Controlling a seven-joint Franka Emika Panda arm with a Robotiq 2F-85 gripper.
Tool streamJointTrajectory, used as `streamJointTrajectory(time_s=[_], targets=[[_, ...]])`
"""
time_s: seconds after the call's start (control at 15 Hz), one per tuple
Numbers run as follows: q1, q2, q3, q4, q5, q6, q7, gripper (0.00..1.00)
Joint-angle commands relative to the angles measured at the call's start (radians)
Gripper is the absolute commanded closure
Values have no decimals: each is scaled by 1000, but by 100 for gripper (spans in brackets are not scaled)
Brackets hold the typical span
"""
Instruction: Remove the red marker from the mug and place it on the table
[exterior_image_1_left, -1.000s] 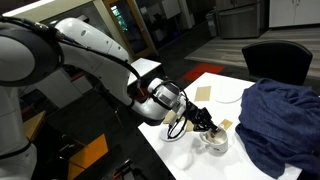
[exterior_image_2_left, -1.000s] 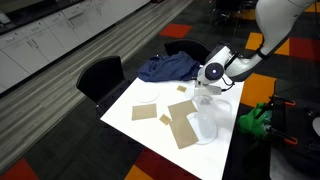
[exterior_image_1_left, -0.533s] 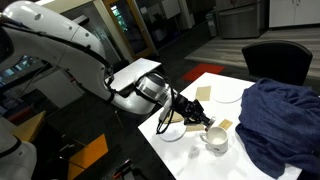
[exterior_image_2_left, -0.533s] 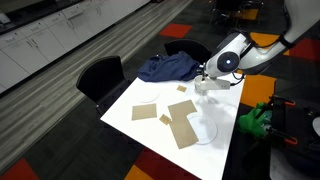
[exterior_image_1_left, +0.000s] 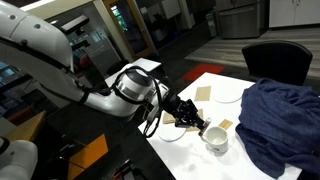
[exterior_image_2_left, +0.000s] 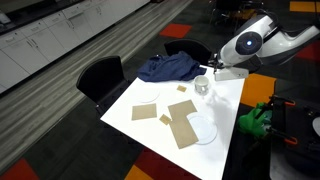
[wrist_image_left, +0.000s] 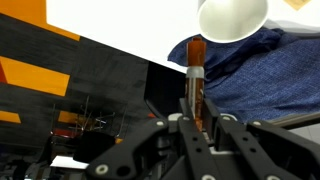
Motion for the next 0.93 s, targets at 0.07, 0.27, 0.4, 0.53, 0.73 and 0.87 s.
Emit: streamJointTrajectory(time_s=[0.07,0.27,0.4,0.53,0.73,0.87], targets=[[-63,-167,-56,-150,77,65,-230,96],[-102,-204,-109,-195,123,107,-380,96],[-128,-210,-144,-213,154,129,-478,96],[-147,-199,-169,-218,162,164,-559,96],[-157,-166,-199,-214,135,220,-637,96],[-160,-140,-209,-204,111,264,-654,96]])
